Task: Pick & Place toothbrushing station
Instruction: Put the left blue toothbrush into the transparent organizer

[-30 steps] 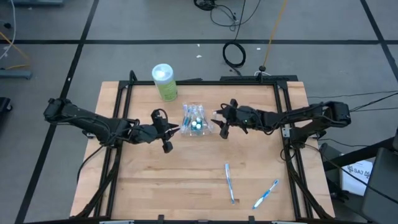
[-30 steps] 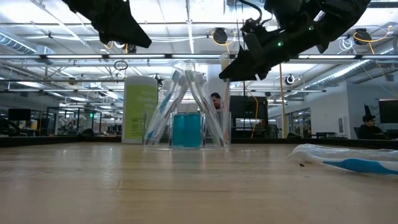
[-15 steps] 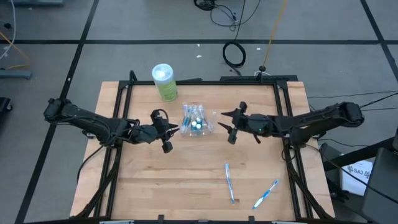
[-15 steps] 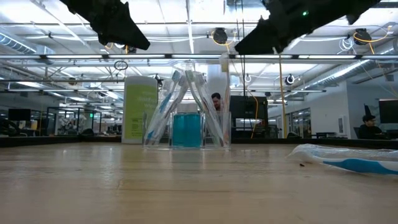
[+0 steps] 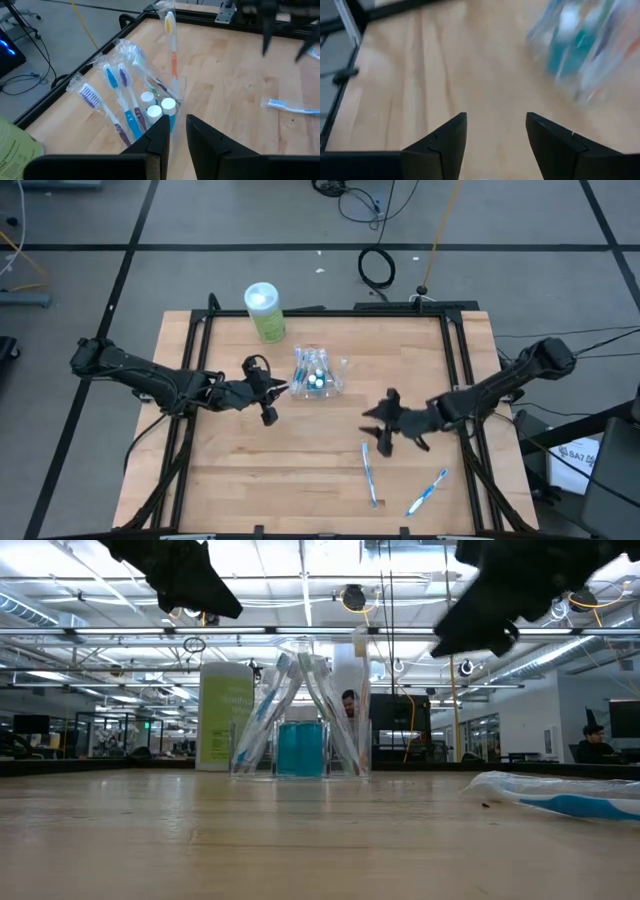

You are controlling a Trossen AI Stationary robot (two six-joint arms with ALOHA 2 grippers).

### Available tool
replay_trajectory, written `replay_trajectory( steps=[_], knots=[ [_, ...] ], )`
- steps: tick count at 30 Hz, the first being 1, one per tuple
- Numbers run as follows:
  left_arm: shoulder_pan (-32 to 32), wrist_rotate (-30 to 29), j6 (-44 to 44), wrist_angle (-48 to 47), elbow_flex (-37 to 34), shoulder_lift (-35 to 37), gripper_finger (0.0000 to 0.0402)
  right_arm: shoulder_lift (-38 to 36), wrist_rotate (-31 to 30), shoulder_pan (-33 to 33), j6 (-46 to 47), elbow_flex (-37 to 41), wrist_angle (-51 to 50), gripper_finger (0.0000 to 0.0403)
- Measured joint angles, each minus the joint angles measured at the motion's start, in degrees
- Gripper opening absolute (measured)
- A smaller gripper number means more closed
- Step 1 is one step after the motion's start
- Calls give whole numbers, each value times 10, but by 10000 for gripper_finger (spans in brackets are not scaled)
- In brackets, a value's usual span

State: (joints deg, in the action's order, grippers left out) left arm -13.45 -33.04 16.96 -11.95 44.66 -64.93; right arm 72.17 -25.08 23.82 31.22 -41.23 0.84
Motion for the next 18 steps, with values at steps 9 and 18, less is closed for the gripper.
replay_trajectory(
  steps=[9, 18],
  knots=[
    [0, 0, 3, 2, 0, 0, 69, 110, 117, 74, 200, 0, -16, 196],
    [0, 0, 11, 2, 0, 0, 69, 158, 147, 68, 310, 0, -24, 196]
  ],
)
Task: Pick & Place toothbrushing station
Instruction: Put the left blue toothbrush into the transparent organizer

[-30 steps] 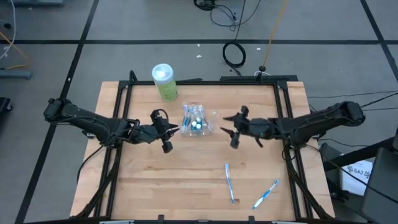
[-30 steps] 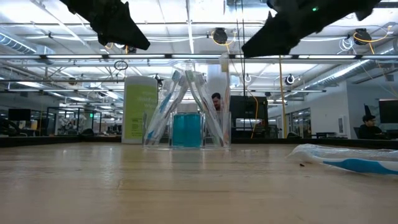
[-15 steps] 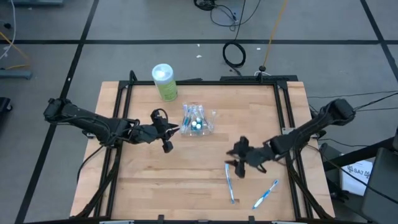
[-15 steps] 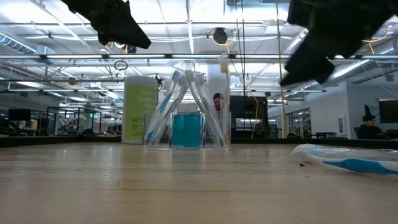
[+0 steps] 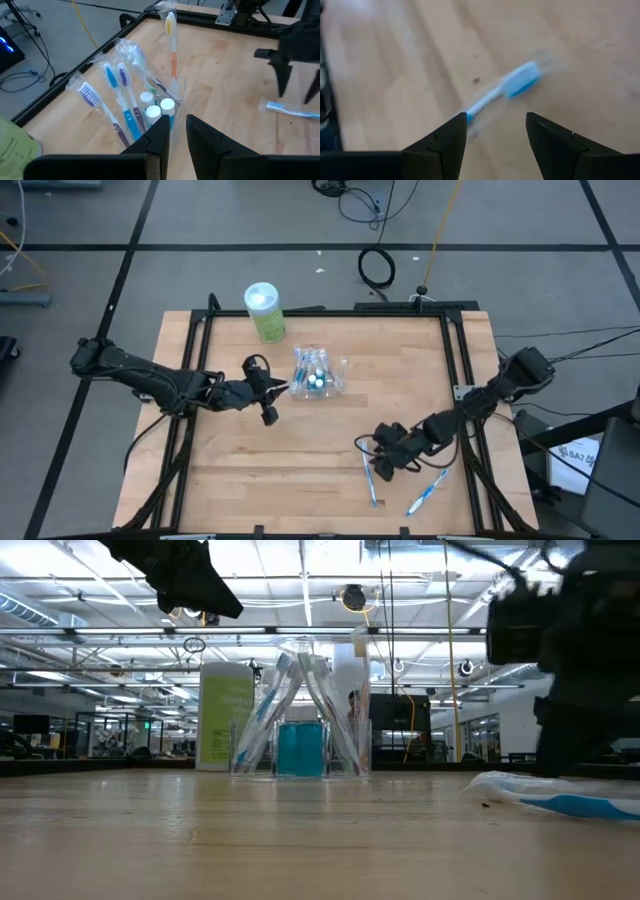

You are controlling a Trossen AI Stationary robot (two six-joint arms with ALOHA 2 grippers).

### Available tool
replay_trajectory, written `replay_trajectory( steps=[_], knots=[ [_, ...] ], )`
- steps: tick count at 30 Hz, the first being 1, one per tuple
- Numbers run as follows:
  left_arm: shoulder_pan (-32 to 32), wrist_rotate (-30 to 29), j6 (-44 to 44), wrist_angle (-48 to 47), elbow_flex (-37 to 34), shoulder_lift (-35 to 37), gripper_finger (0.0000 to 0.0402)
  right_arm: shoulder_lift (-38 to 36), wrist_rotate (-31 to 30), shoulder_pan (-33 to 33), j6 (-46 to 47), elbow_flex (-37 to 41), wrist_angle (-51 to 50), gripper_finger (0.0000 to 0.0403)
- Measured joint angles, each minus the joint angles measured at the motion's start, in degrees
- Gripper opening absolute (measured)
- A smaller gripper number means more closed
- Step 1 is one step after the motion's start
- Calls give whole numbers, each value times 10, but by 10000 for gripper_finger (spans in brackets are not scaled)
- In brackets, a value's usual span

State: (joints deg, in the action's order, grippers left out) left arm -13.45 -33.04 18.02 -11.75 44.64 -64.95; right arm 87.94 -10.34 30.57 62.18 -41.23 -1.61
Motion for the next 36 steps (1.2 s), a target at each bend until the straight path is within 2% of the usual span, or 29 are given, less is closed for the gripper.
replay_trajectory(
  steps=[7, 16, 23, 30, 36],
  knots=[
    [0, 0, 10, 0, 0, 0, 69, 0, -3, -36, 19, 0, 0, 196],
    [0, 1, 9, 0, 0, 0, 69, 1, -1, -34, 63, 0, 1, 196],
    [0, 1, 9, 0, 0, 0, 69, 38, 15, -34, 76, -1, 23, 196],
    [0, 1, 8, -1, 0, 0, 69, 66, 30, -43, 21, -2, 84, 193],
    [0, 1, 8, 0, 0, 0, 69, 67, 34, -48, -12, -1, 91, 151]
  ],
)
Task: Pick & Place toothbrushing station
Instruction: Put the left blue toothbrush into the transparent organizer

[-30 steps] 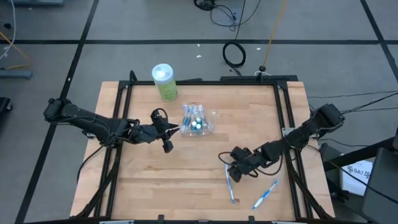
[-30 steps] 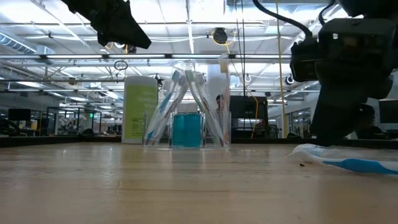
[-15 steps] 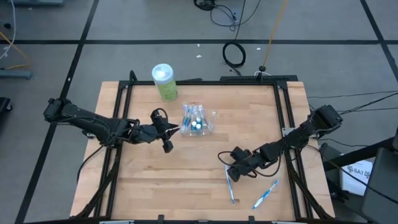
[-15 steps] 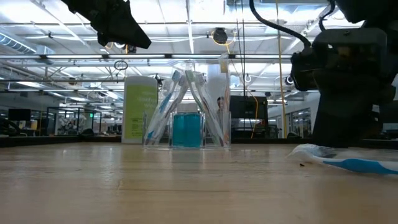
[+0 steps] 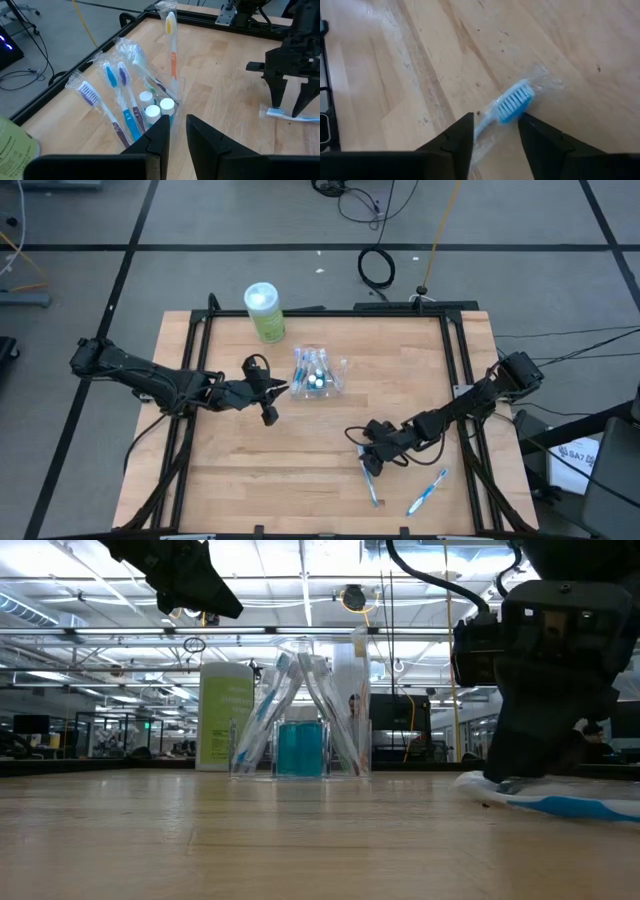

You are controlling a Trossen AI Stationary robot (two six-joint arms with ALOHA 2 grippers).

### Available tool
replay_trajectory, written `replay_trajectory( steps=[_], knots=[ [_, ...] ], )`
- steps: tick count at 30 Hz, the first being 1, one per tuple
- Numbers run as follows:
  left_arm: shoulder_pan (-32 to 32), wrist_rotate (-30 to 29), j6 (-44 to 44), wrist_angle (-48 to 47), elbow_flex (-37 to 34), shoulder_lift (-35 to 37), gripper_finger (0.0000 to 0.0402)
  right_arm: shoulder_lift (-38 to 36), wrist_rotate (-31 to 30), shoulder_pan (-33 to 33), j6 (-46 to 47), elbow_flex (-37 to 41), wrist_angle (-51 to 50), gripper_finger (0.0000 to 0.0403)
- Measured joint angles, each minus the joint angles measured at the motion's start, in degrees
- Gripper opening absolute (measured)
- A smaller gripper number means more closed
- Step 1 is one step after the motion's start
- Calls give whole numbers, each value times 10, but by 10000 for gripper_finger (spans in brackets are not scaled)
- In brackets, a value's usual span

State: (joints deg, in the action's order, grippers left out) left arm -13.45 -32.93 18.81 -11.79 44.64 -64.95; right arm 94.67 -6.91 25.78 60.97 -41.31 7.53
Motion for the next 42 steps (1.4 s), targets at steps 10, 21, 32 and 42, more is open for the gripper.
replay_trajectory(
  steps=[10, 21, 32, 42],
  knots=[
    [0, 0, 0, 0, 0, 0, 69, 2, 18, -19, -5, 1, 7, 57],
    [0, 0, 0, 0, 0, 0, 69, -4, 18, -79, -111, 2, 128, 4],
    [0, 0, -3, 0, 0, 0, 69, -58, 117, -146, -315, 1, 407, 1],
    [0, 16, -58, 116, 0, -29, 69, -141, 114, -216, -470, 1, 442, 0]
  ],
)
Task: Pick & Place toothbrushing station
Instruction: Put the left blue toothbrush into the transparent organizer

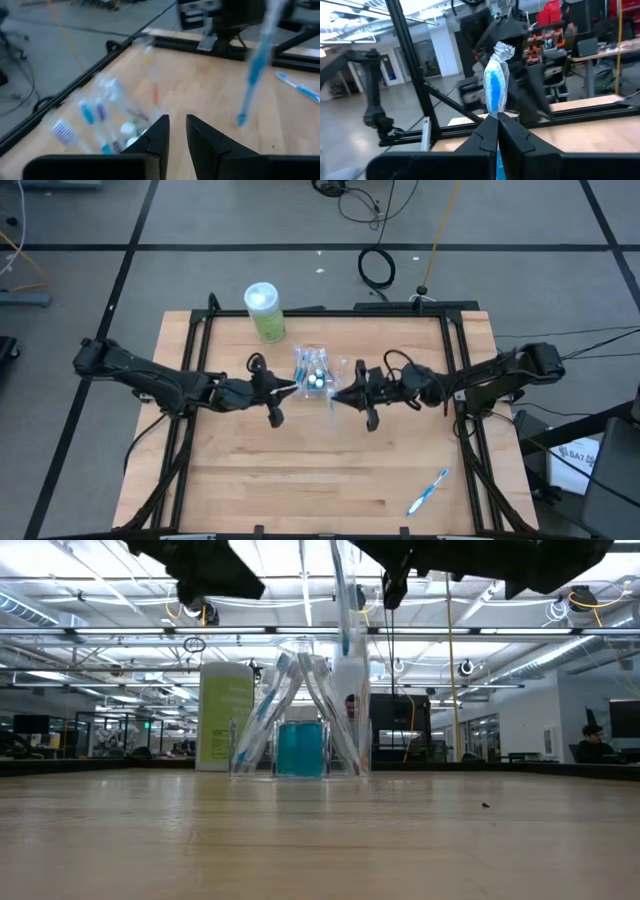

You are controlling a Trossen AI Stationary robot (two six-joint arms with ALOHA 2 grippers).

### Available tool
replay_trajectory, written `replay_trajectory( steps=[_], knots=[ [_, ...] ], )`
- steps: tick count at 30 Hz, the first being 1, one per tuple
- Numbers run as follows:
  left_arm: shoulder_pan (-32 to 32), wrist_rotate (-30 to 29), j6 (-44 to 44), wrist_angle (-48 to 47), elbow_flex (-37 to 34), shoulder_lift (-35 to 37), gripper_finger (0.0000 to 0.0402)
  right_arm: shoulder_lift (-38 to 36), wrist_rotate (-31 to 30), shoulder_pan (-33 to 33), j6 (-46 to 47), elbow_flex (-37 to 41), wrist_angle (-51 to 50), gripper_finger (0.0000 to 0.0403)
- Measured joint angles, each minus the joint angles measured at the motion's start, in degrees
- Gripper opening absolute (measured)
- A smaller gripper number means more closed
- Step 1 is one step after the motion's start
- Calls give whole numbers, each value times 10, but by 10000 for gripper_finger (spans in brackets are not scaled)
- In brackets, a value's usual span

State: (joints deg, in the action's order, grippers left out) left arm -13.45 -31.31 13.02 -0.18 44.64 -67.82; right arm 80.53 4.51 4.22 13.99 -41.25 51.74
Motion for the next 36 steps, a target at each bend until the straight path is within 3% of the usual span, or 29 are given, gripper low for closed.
replay_trajectory(
  steps=[7, 12, 22, 25, 36],
  knots=[
    [1, 28, -102, 131, 0, -72, 74, -1, -1, -9, -25, 0, -16, 0],
    [19, 41, -100, 158, 0, -93, 105, -2, -2, -9, -48, 0, -13, 0],
    [44, 192, -70, 232, 0, -106, 180, 4, -32, -9, -76, 0, -20, 0],
    [44, 198, -69, 256, 0, -115, 185, 11, -60, -9, -76, 0, -28, 0],
    [54, 194, -61, 286, 0, -140, 186, 39, -58, -6, -70, -2, 35, 0]
  ],
)
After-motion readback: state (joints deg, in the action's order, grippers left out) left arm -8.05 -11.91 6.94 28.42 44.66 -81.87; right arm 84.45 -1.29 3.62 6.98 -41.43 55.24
